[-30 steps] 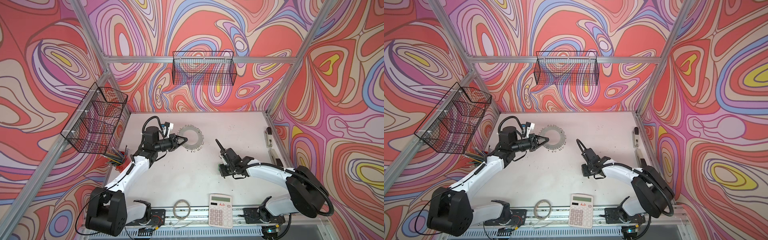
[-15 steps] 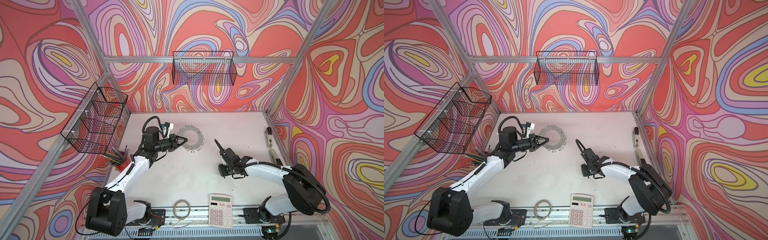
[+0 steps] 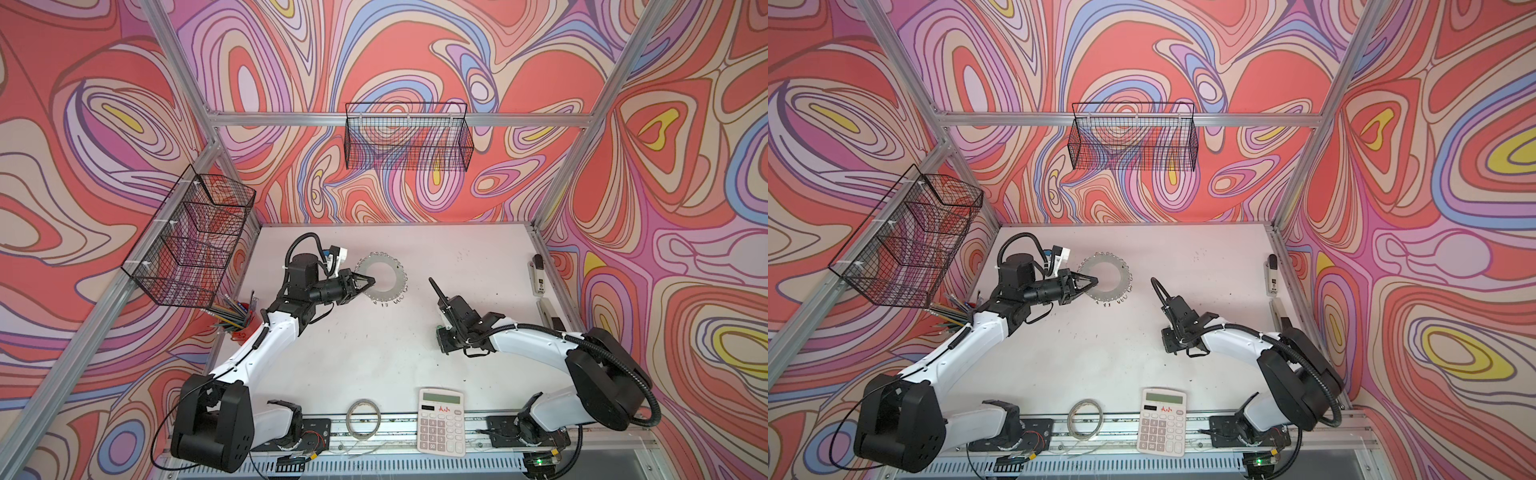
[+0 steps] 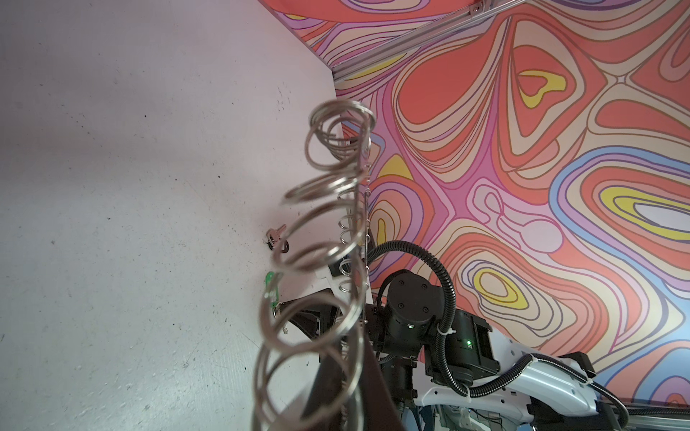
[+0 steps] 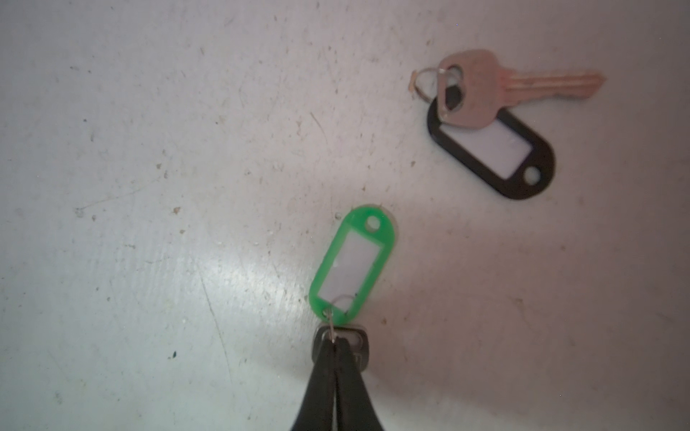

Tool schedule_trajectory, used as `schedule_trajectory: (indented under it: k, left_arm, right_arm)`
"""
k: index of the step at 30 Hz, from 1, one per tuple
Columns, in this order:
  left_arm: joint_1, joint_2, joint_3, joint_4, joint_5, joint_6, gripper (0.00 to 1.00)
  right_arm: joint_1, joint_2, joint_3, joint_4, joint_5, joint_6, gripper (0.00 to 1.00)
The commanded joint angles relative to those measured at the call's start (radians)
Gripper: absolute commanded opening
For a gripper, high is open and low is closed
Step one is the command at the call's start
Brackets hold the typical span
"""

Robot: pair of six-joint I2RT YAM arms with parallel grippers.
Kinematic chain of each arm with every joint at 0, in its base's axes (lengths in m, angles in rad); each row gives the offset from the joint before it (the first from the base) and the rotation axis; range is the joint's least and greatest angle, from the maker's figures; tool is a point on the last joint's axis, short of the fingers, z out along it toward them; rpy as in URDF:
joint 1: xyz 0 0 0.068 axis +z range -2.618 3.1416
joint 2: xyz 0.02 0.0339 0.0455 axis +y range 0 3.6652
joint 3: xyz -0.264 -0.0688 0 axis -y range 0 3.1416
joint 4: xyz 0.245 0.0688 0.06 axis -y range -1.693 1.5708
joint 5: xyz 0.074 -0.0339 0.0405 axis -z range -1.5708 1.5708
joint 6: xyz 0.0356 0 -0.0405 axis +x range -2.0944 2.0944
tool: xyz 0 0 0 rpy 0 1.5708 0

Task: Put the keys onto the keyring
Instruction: 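Lower the right gripper and grasp the green-tagged key's ring, then lift the green-tagged key with the right gripper toward the held disc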

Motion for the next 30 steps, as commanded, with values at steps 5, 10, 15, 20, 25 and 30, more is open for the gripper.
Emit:
schedule_trajectory:
  k: [5,10,15,20,25,30]
  left_arm:
    - [-0.001,-0.031,0.03,-0.032,-0.015,0.013,0.0]
    - [-0.003,-0.061,0.074,-0.125,-0.074,0.037,0.0]
    - [-0.008,-0.103,0.112,-0.212,-0.174,0.053,0.0]
    - [-0.017,-0.119,0.156,-0.222,-0.224,0.029,0.0]
    - [-0.065,-0.126,0.221,-0.222,-0.29,0.018,0.0]
    - [-0.101,-0.15,0.232,-0.161,-0.356,0.003,0.0]
  right_arm:
    - [0.006,-0.093,0.032,-0.001,0.002,-0.042,0.0]
    - [0.02,-0.171,0.071,-0.028,-0.052,-0.113,0.0]
    - [0.045,-0.224,0.16,-0.091,-0.121,-0.185,0.0]
    - [0.073,-0.266,0.268,-0.124,-0.205,-0.226,0.0]
    - [0.143,-0.257,0.401,-0.138,-0.247,-0.234,0.0]
    - [0.214,-0.205,0.506,-0.117,-0.244,-0.191,0.0]
